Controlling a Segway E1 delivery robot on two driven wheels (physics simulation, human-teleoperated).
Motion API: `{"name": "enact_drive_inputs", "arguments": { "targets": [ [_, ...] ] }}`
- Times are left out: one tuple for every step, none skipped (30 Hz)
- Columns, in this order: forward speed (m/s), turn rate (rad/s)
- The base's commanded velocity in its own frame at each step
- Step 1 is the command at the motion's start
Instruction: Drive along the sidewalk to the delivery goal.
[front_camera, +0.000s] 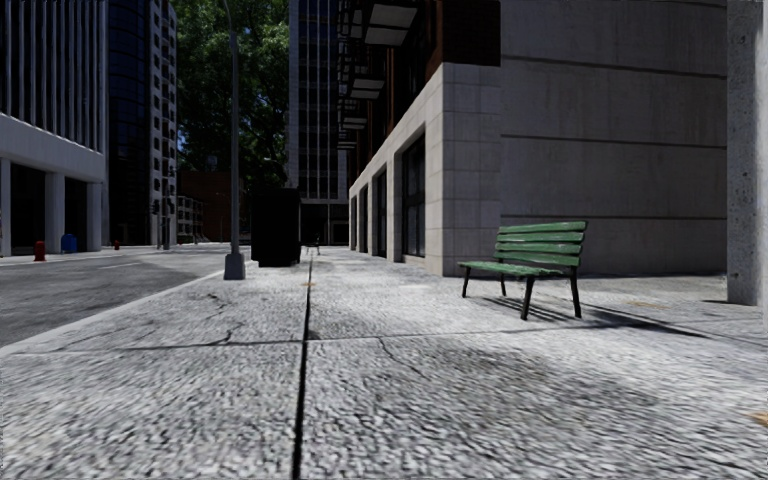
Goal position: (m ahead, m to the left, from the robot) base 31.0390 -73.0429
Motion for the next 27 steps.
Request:
{"name": "enact_drive_inputs", "arguments": {
  "targets": [
    [2.00,0.00],
    [2.00,0.00],
    [2.00,0.00],
    [2.00,0.00],
    [2.00,0.00],
    [2.00,0.00],
    [2.00,0.00],
    [2.00,0.00],
    [2.00,0.00],
    [2.00,0.00],
    [2.00,0.00],
    [2.00,0.00],
    [2.00,0.07],
    [2.00,0.14],
    [2.00,0.18],
    [2.00,0.24],
    [2.00,0.34],
    [2.00,0.34],
    [2.00,0.37],
    [2.00,0.37],
    [2.00,0.37],
    [2.00,0.37],
    [2.00,0.37],
    [2.00,0.37],
    [2.00,0.37],
    [2.00,0.37],
    [2.00,0.37]
  ]
}}
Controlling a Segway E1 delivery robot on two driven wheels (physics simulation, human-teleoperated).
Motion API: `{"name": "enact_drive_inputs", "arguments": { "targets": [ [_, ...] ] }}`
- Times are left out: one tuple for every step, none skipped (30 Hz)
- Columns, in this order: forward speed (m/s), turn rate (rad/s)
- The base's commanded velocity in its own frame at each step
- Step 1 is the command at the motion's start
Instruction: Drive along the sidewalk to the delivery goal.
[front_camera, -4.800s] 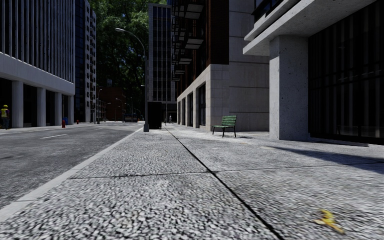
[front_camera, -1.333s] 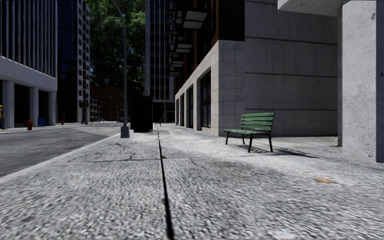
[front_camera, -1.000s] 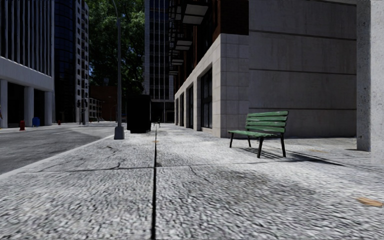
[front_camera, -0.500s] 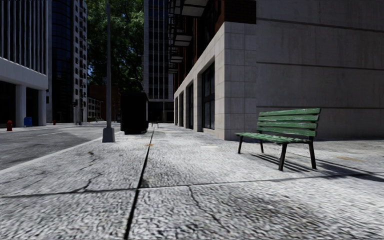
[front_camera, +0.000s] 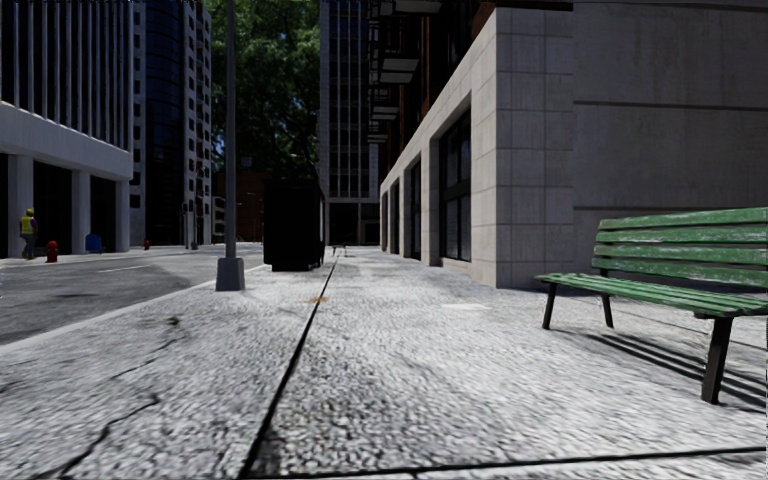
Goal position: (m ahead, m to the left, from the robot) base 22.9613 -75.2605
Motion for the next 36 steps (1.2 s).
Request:
{"name": "enact_drive_inputs", "arguments": {
  "targets": [
    [2.00,0.37],
    [2.00,0.00],
    [2.00,0.00],
    [2.00,0.00],
    [2.00,0.00],
    [2.00,0.00],
    [2.00,0.00],
    [2.00,0.00],
    [2.00,0.00],
    [2.00,0.00],
    [2.00,0.00],
    [2.00,0.00],
    [2.00,0.00],
    [2.00,0.00],
    [2.00,0.00],
    [2.00,0.00],
    [2.00,0.00],
    [2.00,0.00],
    [2.00,0.00],
    [2.00,0.00],
    [2.00,0.00],
    [2.00,0.00],
    [2.00,0.00],
    [2.00,0.00],
    [2.00,0.00],
    [2.00,0.00],
    [2.00,0.00],
    [2.00,0.00],
    [2.00,0.00],
    [2.00,0.00],
    [2.00,0.00],
    [2.00,0.00],
    [2.00,0.00],
    [2.00,0.00],
    [2.00,0.00],
    [2.00,0.00]
  ]
}}
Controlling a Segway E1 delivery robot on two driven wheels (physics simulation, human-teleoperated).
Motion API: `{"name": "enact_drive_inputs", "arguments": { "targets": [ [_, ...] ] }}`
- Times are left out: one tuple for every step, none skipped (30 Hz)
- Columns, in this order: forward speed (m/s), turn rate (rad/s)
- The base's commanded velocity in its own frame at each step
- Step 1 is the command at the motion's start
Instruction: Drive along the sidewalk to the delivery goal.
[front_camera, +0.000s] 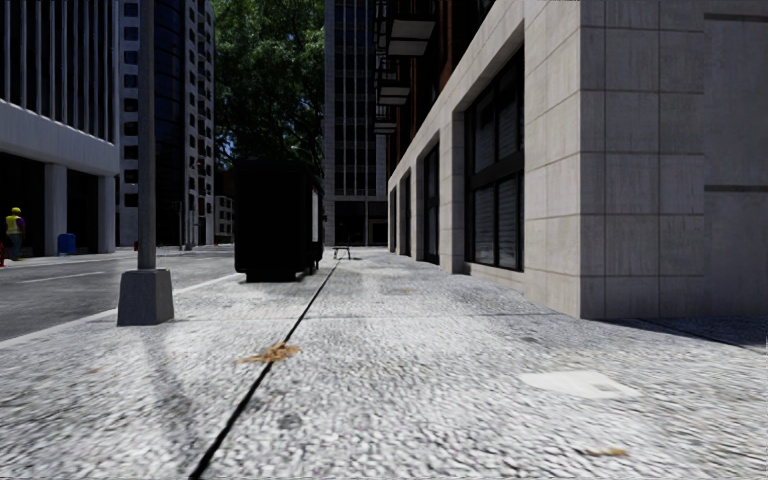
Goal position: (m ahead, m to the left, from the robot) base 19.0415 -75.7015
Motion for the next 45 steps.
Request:
{"name": "enact_drive_inputs", "arguments": {
  "targets": [
    [2.00,0.00],
    [2.00,0.00],
    [2.00,0.00],
    [2.00,0.00],
    [2.00,0.00],
    [2.00,0.00],
    [2.00,0.00],
    [2.00,0.00],
    [2.00,0.00],
    [2.00,0.00],
    [2.00,0.00],
    [2.00,0.00],
    [2.00,0.00],
    [2.00,0.00],
    [2.00,0.00],
    [2.00,0.00],
    [2.00,0.00],
    [2.00,0.00],
    [2.00,0.00],
    [2.00,0.00],
    [2.00,0.00],
    [2.00,0.00],
    [2.00,0.00],
    [2.00,0.00],
    [2.00,0.00],
    [2.00,0.00],
    [2.00,0.00],
    [2.00,0.00],
    [2.00,0.00],
    [2.00,0.00],
    [2.00,0.00],
    [2.00,0.00],
    [2.00,0.00],
    [2.00,0.00],
    [2.00,0.00],
    [2.00,0.00],
    [2.00,0.00],
    [2.00,0.00],
    [2.00,0.00],
    [2.00,0.00],
    [2.00,0.00],
    [2.00,0.00],
    [2.00,0.00],
    [2.00,0.00],
    [2.00,0.00]
  ]
}}
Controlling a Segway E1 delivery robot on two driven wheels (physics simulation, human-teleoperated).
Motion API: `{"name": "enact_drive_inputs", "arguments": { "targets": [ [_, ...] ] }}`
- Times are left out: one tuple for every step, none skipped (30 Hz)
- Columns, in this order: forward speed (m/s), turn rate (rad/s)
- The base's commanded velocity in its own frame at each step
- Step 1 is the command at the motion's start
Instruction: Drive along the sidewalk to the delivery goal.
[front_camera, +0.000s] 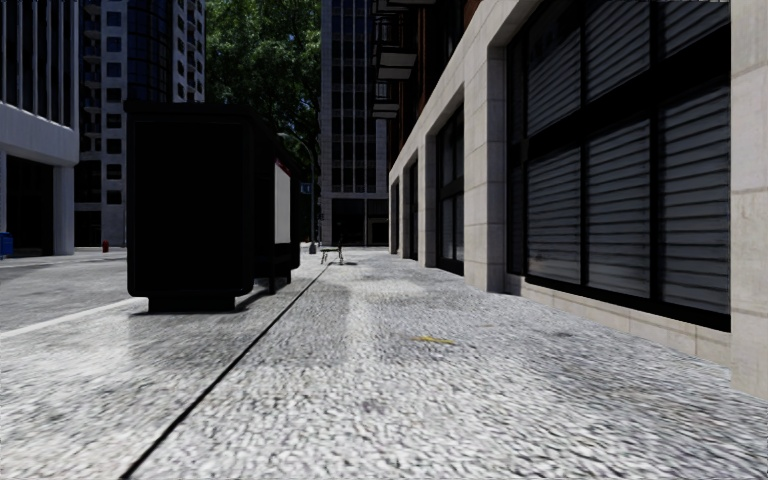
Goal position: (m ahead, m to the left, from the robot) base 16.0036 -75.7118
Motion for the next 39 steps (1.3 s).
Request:
{"name": "enact_drive_inputs", "arguments": {
  "targets": [
    [2.00,0.00],
    [2.00,0.00],
    [2.00,0.00],
    [2.00,0.00],
    [2.00,0.00],
    [2.00,0.00],
    [2.00,0.00],
    [2.00,0.00],
    [2.00,0.00],
    [2.00,0.00],
    [2.00,0.00],
    [2.00,0.00],
    [2.00,0.00],
    [2.00,0.00],
    [2.00,0.00],
    [2.00,0.00],
    [2.00,0.00],
    [2.00,0.00],
    [2.00,0.00],
    [2.00,0.00],
    [2.00,0.00],
    [2.00,0.00],
    [2.00,0.00],
    [2.00,0.00],
    [2.00,0.00],
    [2.00,0.00],
    [2.00,0.00],
    [2.00,0.00],
    [2.00,0.00],
    [2.00,0.00],
    [2.00,0.00],
    [2.00,0.00],
    [2.00,0.00],
    [2.00,0.00],
    [2.00,0.00],
    [2.00,0.00],
    [2.00,0.00],
    [2.00,0.00],
    [2.00,0.00]
  ]
}}
